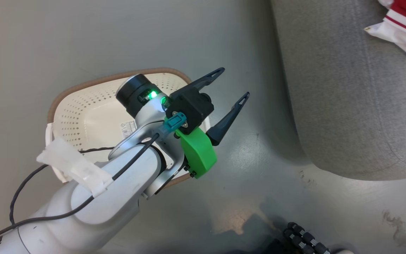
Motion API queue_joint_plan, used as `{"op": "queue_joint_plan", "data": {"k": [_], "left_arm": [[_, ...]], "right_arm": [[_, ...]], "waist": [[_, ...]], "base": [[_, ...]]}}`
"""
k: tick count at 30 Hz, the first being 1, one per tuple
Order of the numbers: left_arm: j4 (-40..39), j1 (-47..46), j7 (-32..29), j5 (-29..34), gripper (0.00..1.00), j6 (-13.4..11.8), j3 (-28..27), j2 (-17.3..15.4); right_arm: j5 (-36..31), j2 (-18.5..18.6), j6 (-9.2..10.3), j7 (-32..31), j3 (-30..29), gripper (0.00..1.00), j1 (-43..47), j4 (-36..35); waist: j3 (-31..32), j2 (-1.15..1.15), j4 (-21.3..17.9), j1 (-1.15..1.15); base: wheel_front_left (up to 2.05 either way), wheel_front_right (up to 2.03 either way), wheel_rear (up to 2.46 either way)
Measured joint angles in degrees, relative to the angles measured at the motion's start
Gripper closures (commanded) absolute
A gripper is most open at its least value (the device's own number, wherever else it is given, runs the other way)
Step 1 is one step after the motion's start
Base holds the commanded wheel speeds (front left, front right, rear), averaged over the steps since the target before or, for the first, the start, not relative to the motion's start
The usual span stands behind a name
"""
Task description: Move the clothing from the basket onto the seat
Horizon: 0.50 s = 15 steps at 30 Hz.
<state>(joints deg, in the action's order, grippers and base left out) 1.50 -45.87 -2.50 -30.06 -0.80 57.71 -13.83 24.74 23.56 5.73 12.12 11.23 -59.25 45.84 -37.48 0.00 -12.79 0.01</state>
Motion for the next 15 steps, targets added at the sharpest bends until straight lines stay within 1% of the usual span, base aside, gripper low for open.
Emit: {"op": "queue_joint_plan", "data": {"k": [1, 5, 10, 15], "left_arm": [[0.01, 0.01, 0.01, 0.00, 0.00, 0.00, -0.08, -0.26], [-0.10, 0.05, 0.01, -0.01, 0.00, -0.27, -0.18, -0.37], [-0.13, 0.20, 0.01, -0.21, 0.00, -0.35, -0.42, -1.57], [-0.19, 0.97, 0.03, -0.54, 0.00, -0.48, -0.57, -1.88]], "right_arm": [[0.00, -0.43, -0.01, 0.03, 0.11, 0.00, 0.00, 0.15], [0.00, -1.16, -0.27, 0.85, 0.36, 0.00, 0.00, 0.62], [-0.01, -2.45, -1.70, 1.55, 1.29, 0.00, 0.00, 0.91], [-0.16, -3.97, -2.89, 1.81, 2.23, 0.00, 0.78, 0.92]], "waist": [[0.08, 0.00, -0.26, 0.00], [0.56, 0.00, -1.36, 0.00], [1.34, 0.00, -3.13, 0.00], [2.36, 0.00, -5.20, 0.00]], "base": [[0.00, 0.00, 0.00], [0.00, 0.00, 0.00], [0.00, 0.00, 0.00], [0.00, 0.00, 0.00]]}}
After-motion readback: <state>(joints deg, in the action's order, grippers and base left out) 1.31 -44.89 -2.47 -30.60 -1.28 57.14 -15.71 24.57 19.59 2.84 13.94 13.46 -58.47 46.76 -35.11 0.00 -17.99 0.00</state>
